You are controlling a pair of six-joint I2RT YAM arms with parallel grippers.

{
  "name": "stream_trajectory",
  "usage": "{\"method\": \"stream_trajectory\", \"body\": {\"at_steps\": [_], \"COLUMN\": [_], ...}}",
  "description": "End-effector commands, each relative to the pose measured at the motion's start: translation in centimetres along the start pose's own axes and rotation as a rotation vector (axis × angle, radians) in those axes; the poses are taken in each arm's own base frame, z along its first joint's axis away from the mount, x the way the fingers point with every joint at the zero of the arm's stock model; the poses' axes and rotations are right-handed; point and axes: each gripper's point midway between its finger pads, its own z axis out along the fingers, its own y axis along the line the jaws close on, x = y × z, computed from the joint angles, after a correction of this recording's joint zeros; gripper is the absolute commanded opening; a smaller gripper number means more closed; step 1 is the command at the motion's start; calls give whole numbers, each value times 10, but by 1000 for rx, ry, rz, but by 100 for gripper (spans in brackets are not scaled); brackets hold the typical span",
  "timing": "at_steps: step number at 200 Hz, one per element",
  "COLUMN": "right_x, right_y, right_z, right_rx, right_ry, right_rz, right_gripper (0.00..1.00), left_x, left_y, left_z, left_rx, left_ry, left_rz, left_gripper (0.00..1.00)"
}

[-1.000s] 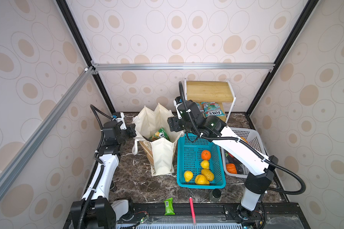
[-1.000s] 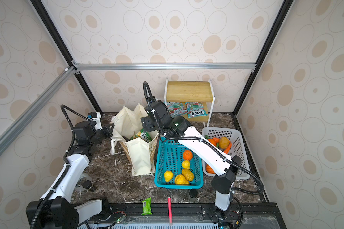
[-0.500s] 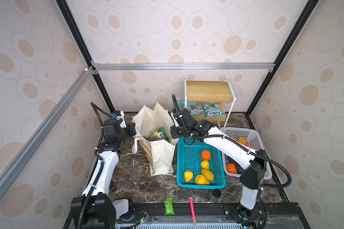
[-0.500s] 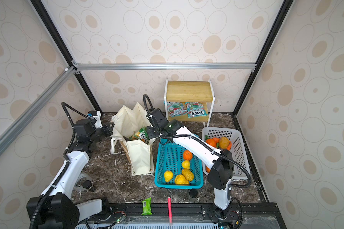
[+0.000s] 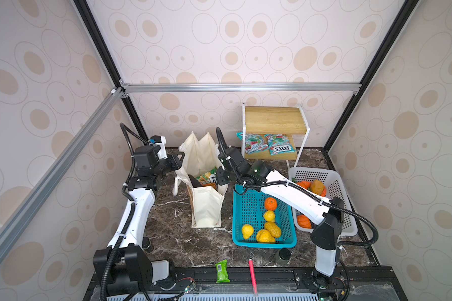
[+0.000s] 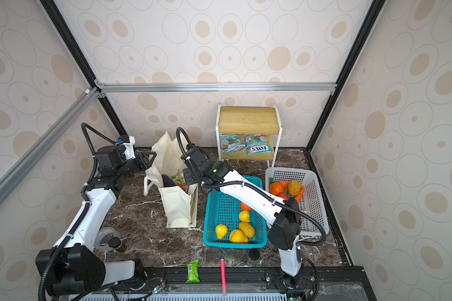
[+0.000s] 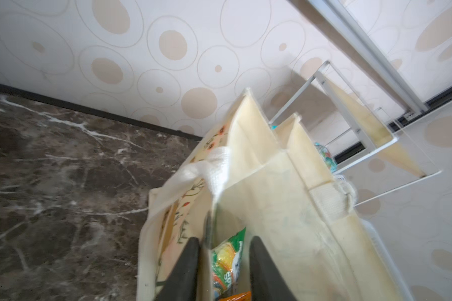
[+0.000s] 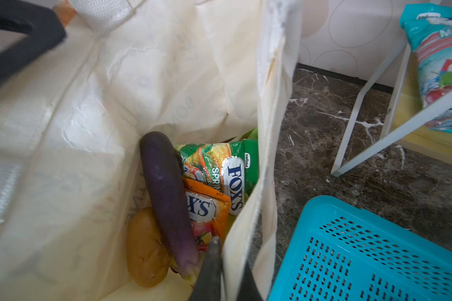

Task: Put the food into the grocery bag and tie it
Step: 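Raise the left gripper holding the bag handle while the right gripper stays above the bag, then lower the right gripper to the bag's other white handle while the left gripper draws back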

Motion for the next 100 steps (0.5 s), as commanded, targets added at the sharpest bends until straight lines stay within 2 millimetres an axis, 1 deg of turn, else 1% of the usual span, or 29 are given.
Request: {"method": "stream_trajectory", "body": {"at_steps": [1, 7, 10, 24, 37, 41, 47, 65, 81, 89, 100], "right_x": [-2, 0, 2, 6, 7, 6, 7, 8, 11, 11, 9], "right_y": [-13, -16, -17, -21, -24, -24, -26, -29, -30, -32, -32], "right_z": [-2, -1, -1, 0, 1, 0, 0, 0, 1, 0, -3], "right_rx": [51, 57, 59, 64, 65, 66, 73, 81, 81, 84, 84], "right_ry": [-34, -29, -27, -21, -20, -19, -17, -12, -8, -9, -19], "right_rz": [33, 42, 45, 60, 63, 61, 62, 65, 65, 70, 73], "right_gripper": [0, 0, 0, 0, 0, 0, 0, 0, 0, 0, 0], "left_x": [-59, -65, -67, -80, -90, -94, -97, -97, -83, -67, -47], "left_y": [-37, -39, -39, -41, -40, -36, -35, -20, -4, 7, 13], "left_z": [-24, -28, -29, -41, -56, -62, -71, -95, -108, -111, -115], "left_rx": [63, 57, 54, 40, 25, -2, -13, -89, -156, -194, -215], "left_ry": [-161, -176, -184, -234, -289, -323, -356, -418, -417, -402, -380], "left_rz": [72, 69, 67, 49, -17, -47, -83, -227, -404, -505, -602], "left_gripper": [72, 96, 99, 99, 99, 99, 99, 99, 99, 99, 99]}}
